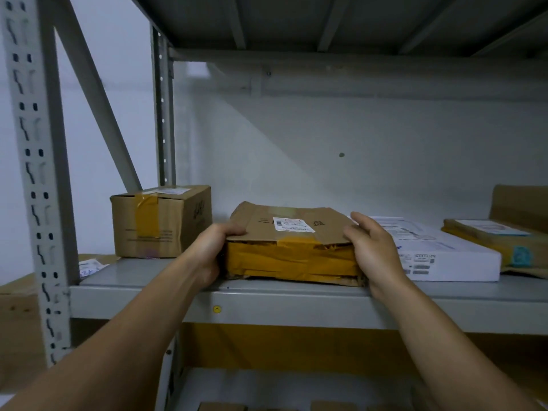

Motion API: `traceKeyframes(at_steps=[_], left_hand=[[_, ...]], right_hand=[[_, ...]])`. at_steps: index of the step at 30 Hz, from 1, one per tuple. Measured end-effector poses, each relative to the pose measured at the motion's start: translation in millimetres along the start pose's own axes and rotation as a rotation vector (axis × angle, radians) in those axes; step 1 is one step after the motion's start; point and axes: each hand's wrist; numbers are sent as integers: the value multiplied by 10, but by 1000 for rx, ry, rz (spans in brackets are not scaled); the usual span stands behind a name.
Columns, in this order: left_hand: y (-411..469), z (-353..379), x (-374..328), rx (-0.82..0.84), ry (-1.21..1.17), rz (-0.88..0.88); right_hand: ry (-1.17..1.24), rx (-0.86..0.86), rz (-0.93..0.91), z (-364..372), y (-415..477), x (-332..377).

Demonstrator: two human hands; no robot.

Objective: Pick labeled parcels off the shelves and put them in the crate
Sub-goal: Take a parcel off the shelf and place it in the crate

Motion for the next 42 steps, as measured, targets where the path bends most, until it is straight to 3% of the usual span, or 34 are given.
traceKeyframes(at_steps=[7,12,19,30,42], left_hand=[[-29,-102,99,77,-65,206],[-81,-113,137,83,-92,350],[-111,-163,193,128,-150,397],[-63,-223,191,151,-204,335],[-142,-276,224,100,-258,535]], right_hand=[[95,-31,-8,46,-97,-61],[308,1,78,30,-166,-122],[447,103,75,-25,-228,-127],[489,124,-106,-63,-278,-268],[482,167,-106,-51,-314,-267]])
Point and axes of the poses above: each hand's wrist, its own y-axis towards the middle knuckle, its own z-axis out of the palm, x = y × z, and after that the axes turned 6 degrees about x, right-handed
